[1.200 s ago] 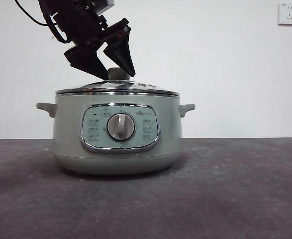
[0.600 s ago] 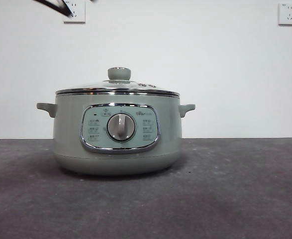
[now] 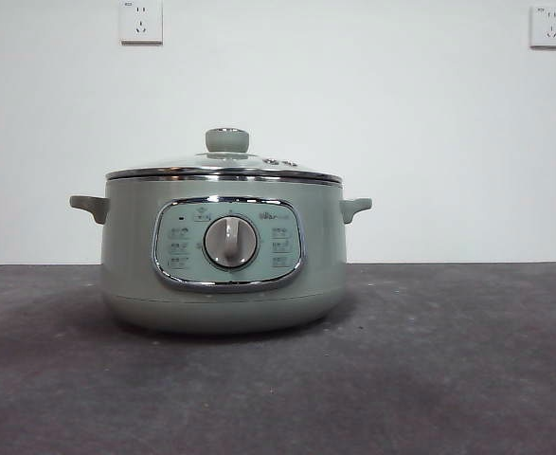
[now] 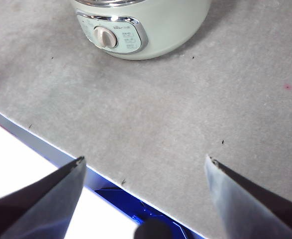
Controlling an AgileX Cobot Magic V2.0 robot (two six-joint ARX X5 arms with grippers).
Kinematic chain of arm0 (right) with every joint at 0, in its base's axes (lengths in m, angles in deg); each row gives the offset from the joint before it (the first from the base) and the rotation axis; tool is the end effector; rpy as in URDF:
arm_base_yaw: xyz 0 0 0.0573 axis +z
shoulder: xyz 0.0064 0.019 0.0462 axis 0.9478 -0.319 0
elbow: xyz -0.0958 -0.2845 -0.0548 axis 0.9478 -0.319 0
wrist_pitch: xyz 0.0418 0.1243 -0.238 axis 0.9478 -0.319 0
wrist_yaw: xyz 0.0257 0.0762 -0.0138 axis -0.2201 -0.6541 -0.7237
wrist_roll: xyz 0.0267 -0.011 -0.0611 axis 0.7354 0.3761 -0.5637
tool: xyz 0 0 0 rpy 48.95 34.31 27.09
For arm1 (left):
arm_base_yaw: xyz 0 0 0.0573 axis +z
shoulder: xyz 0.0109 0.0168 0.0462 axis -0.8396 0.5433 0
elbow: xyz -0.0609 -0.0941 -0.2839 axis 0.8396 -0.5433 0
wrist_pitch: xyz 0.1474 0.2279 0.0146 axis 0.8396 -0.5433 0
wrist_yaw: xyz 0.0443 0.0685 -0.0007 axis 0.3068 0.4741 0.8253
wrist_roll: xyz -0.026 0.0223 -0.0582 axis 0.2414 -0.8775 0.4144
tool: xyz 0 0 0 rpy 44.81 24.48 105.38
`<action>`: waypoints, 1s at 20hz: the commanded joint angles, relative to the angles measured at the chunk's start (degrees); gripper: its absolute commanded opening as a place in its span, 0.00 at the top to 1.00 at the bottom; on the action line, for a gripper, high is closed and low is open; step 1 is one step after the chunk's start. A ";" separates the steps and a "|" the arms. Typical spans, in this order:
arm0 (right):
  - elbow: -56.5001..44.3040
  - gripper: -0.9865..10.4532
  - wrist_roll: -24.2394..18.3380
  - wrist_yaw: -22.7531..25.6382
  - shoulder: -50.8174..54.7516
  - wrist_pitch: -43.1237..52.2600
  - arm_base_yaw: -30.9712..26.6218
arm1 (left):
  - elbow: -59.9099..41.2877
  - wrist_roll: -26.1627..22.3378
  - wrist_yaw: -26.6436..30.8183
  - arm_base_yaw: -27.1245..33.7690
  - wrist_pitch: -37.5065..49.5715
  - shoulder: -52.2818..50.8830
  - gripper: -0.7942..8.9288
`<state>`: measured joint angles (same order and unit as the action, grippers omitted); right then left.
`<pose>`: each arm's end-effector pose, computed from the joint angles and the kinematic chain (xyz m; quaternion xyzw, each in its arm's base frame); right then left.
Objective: Pick up the egg,open the lid,put the egg in the pot,close the lid
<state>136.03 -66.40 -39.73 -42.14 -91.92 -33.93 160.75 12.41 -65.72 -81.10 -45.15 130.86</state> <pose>0.0587 0.0500 0.3331 -0.0140 0.3726 0.2992 0.8783 0.1569 -0.0911 0.4353 0.0582 0.3953 -0.3880 0.8305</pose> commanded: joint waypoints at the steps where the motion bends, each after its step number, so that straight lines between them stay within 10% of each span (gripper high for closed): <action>1: -0.66 0.56 0.04 0.04 0.17 0.37 0.04 | 0.09 -0.07 -0.20 0.07 0.07 -0.02 0.68; 3: -0.66 0.70 0.04 0.04 0.17 0.24 0.04 | 0.09 -0.15 -0.20 0.07 0.07 -0.02 0.91; 5: -0.66 0.91 0.02 0.04 0.17 0.20 0.04 | 0.09 -0.26 -0.20 0.07 0.07 -0.02 0.93; 20: -0.63 0.91 0.85 0.07 0.17 0.33 0.04 | 0.09 -0.26 0.02 0.07 0.63 0.00 0.92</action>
<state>136.03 -66.14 -39.73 -42.14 -91.94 -33.93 160.75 12.41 -65.67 -81.10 -45.06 130.86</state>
